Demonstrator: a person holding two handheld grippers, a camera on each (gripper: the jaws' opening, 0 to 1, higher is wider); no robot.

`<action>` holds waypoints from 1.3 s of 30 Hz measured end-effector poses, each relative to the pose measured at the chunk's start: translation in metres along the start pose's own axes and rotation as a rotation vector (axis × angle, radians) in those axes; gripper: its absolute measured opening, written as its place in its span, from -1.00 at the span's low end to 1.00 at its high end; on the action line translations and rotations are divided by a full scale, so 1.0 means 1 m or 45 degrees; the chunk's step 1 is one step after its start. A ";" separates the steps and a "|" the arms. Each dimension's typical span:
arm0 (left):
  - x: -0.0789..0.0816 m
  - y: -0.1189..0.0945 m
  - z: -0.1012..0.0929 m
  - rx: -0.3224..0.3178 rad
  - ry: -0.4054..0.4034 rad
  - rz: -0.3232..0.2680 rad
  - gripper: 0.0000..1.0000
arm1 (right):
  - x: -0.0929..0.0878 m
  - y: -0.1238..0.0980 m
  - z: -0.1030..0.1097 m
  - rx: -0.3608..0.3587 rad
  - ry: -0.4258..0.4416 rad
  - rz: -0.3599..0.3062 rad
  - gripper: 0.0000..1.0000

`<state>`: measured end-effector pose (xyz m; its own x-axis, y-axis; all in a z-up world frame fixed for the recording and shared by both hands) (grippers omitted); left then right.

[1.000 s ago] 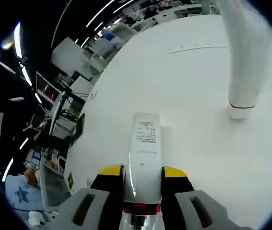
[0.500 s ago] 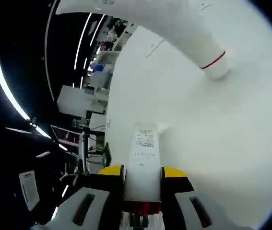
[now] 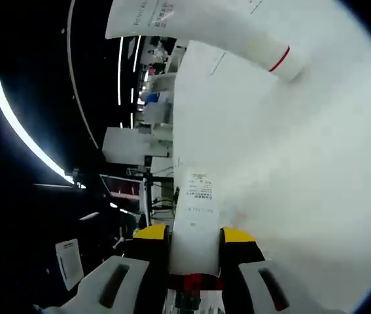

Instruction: Arrange the skincare products in the storage area until every visible bottle or jar stands upright without overlapping.

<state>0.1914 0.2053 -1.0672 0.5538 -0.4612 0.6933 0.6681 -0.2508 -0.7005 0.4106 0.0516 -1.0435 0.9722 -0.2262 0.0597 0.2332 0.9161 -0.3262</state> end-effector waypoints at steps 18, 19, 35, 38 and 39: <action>0.051 -0.023 -0.005 0.017 0.128 -0.400 -0.23 | -0.098 -0.015 0.015 0.174 0.182 0.021 -0.57; 0.056 -0.025 -0.006 0.009 0.140 -0.430 -0.23 | -0.102 -0.015 0.015 0.175 0.181 0.020 -0.57; 0.080 -0.033 -0.051 -0.113 0.743 -0.490 -0.08 | -0.138 -0.014 0.007 0.177 0.289 0.045 -0.57; 0.083 -0.029 -0.063 -0.129 0.952 -0.493 -0.13 | -0.140 -0.013 0.006 0.179 0.317 0.044 -0.57; 0.085 -0.027 -0.064 -0.104 1.023 -0.493 -0.16 | -0.143 -0.013 0.006 0.171 0.320 0.045 -0.57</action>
Point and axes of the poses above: the point that each gripper's makers call its tool centre point, and the gripper's own axes: y roughly forward along the fingers, z roughly to its left, x roughly out of its top, the point moved 6 cm from there along -y, roughly backward along the fingers, and after that the axes turned 2 degrees about -z, right-handed, at the moved point
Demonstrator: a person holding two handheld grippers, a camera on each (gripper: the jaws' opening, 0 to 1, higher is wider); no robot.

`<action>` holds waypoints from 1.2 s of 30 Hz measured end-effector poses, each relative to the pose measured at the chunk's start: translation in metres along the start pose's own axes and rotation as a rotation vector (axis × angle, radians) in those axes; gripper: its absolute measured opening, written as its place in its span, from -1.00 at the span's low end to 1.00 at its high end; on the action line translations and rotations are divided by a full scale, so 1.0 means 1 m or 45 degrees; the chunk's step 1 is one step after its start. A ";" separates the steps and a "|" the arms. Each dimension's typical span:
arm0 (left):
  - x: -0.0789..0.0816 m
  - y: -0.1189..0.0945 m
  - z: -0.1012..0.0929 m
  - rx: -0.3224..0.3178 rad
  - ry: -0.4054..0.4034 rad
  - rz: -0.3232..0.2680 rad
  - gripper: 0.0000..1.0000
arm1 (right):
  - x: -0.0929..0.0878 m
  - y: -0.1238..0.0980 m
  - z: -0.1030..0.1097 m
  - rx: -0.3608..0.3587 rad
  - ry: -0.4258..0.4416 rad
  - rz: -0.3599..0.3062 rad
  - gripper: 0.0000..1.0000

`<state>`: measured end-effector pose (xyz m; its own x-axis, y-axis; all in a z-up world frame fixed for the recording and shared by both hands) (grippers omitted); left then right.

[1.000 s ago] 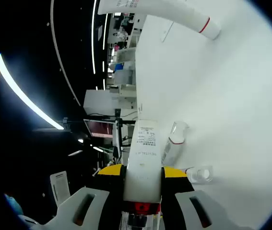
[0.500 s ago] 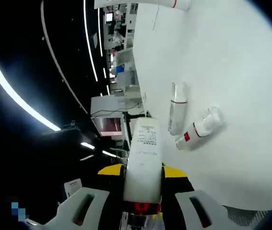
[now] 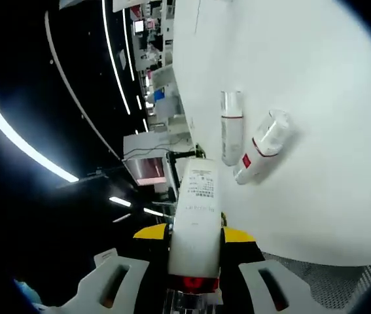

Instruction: Arrange the skincare products in the storage area until every visible bottle or jar stands upright without overlapping.

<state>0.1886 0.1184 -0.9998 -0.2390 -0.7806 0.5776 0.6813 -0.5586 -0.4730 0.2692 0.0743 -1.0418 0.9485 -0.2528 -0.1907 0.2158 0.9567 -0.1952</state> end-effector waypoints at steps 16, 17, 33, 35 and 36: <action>0.020 0.004 -0.012 -0.112 0.462 -0.068 -0.49 | -0.015 -0.007 -0.014 -0.076 0.143 0.003 -0.56; 0.020 0.003 -0.012 -0.122 0.455 -0.062 -0.50 | -0.016 -0.007 -0.015 -0.078 0.152 0.003 -0.56; 0.012 0.002 -0.012 -0.256 0.252 -0.055 -0.54 | -0.024 -0.003 -0.028 -0.201 0.274 0.073 -0.52; 0.012 0.003 -0.011 -0.259 0.187 -0.056 -0.54 | -0.025 -0.003 -0.028 -0.201 0.279 0.075 -0.49; 0.012 0.003 -0.009 -0.257 0.165 -0.050 -0.54 | -0.025 -0.003 -0.028 -0.202 0.277 0.076 -0.48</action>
Point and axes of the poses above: the point that each gripper's makers call its tool centre point, and the gripper's own axes: y roughly forward along the fingers, z roughly to its left, x roughly out of its top, the point moved 6 cm from there along -y, roughly backward along the fingers, and after that the axes turned 2 degrees about -z, right-handed, at the moved point
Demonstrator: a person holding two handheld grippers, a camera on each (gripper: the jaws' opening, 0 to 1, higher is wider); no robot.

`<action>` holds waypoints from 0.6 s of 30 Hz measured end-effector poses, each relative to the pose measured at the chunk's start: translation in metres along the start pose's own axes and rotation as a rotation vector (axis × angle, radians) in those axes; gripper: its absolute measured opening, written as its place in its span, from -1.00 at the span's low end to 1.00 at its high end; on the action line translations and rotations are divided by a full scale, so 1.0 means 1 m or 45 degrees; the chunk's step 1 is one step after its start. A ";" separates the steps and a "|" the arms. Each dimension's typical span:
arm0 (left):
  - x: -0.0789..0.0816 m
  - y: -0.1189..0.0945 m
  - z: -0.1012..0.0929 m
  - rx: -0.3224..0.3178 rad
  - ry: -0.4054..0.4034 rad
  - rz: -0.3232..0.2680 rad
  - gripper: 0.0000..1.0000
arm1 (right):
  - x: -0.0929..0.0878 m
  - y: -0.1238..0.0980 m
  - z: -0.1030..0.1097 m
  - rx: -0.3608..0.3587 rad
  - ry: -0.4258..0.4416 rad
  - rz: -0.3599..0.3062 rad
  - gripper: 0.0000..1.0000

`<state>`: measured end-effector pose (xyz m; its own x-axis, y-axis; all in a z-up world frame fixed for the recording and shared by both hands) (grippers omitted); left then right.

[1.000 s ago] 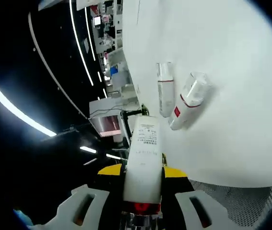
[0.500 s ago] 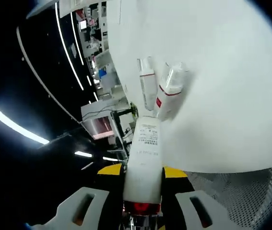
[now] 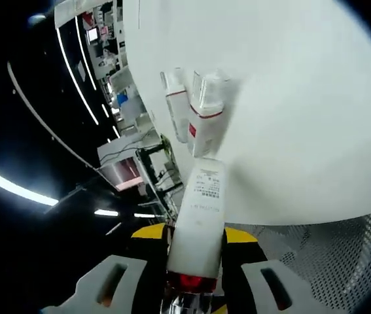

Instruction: Arrange the skincare products in the storage area until every visible bottle or jar stands upright without overlapping.

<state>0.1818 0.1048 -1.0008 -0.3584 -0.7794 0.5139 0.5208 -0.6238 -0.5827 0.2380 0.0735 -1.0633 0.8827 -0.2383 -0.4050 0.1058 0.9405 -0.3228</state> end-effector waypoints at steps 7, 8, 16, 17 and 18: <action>-0.002 0.001 0.006 -0.009 -0.158 -0.023 -0.56 | 0.001 -0.003 -0.001 -0.013 0.000 0.009 -0.39; -0.002 0.002 0.006 -0.003 -0.169 -0.019 -0.56 | 0.002 -0.004 -0.002 -0.015 -0.005 0.006 -0.37; -0.007 -0.001 0.024 0.115 -0.511 -0.076 -0.56 | 0.010 -0.004 0.003 0.019 -0.053 -0.071 -0.12; -0.010 -0.002 0.027 0.133 -0.553 -0.082 -0.56 | 0.011 -0.005 0.004 0.032 -0.062 -0.075 -0.09; -0.014 -0.004 0.031 0.164 -0.624 -0.079 -0.56 | 0.011 -0.005 0.005 0.040 -0.059 -0.069 -0.06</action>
Point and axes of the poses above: the point that each gripper's makers call its tool centre point, and the gripper's own axes: y roughly forward along the fingers, z roughly to its left, x roughly out of its top, the point moved 6 cm from there along -y, roughly backward along the fingers, and after that the axes turned 2 degrees about -z, right-handed, at the moved point
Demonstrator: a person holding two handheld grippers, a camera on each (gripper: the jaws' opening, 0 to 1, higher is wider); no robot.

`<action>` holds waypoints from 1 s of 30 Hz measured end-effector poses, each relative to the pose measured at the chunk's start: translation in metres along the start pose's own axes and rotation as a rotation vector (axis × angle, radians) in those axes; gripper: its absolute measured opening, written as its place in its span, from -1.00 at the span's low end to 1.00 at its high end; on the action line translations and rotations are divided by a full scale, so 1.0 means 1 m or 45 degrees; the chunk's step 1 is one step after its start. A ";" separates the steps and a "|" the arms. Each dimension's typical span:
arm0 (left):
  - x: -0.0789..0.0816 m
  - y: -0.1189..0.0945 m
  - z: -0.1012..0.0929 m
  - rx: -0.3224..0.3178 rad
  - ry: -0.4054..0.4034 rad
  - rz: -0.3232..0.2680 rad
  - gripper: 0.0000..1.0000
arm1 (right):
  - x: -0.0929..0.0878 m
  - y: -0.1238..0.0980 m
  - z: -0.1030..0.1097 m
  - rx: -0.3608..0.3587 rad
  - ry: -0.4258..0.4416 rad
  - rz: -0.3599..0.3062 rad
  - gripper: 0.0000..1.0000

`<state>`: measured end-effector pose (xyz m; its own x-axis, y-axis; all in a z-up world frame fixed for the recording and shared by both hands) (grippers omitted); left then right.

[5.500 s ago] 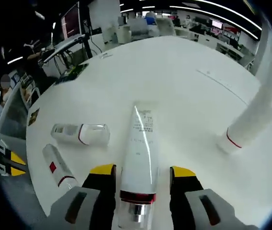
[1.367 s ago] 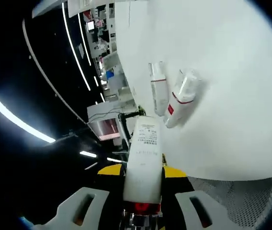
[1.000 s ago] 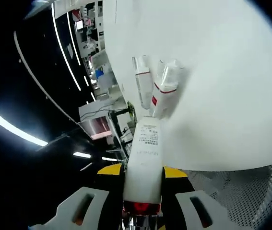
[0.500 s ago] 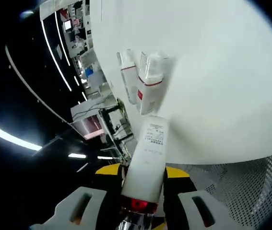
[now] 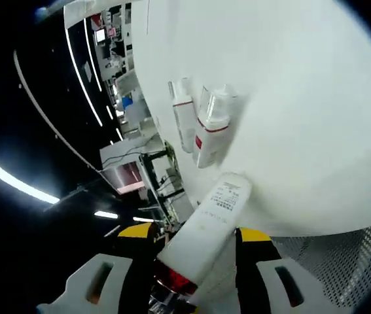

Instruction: Arrange the skincare products in the storage area until every visible bottle or jar stands upright without overlapping.

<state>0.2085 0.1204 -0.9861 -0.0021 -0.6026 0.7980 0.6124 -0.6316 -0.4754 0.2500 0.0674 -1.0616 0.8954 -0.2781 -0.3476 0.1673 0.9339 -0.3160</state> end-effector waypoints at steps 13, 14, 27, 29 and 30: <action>-0.021 -0.013 0.039 0.259 -0.533 -0.062 -0.55 | 0.024 -0.014 0.029 0.136 -0.116 -0.139 -0.12; -0.022 -0.013 0.039 0.272 -0.569 -0.070 -0.55 | 0.025 -0.015 0.030 0.128 -0.150 -0.150 -0.12; -0.039 -0.025 0.047 0.474 -0.838 -0.155 -0.54 | 0.018 -0.030 0.022 0.048 -0.393 -0.197 -0.14; -0.039 -0.025 0.048 0.484 -0.845 -0.158 -0.53 | 0.013 -0.031 0.021 0.048 -0.417 -0.184 -0.13; -0.039 -0.025 0.048 0.486 -0.846 -0.159 -0.52 | 0.011 -0.032 0.022 0.050 -0.420 -0.183 -0.13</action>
<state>0.2313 0.1826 -0.9874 0.3120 -0.0429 0.9491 0.8690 -0.3910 -0.3033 0.2633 0.0393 -1.0363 0.9456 -0.3252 0.0037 0.3108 0.9003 -0.3048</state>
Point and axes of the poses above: the point that each gripper's makers call its tool centre point, and the gripper's own axes: y roughly forward along the fingers, z roughly to its left, x roughly out of its top, the point moved 6 cm from there along -y, roughly backward along the fingers, and after that the axes turned 2 degrees about -z, right-handed, at the moved point
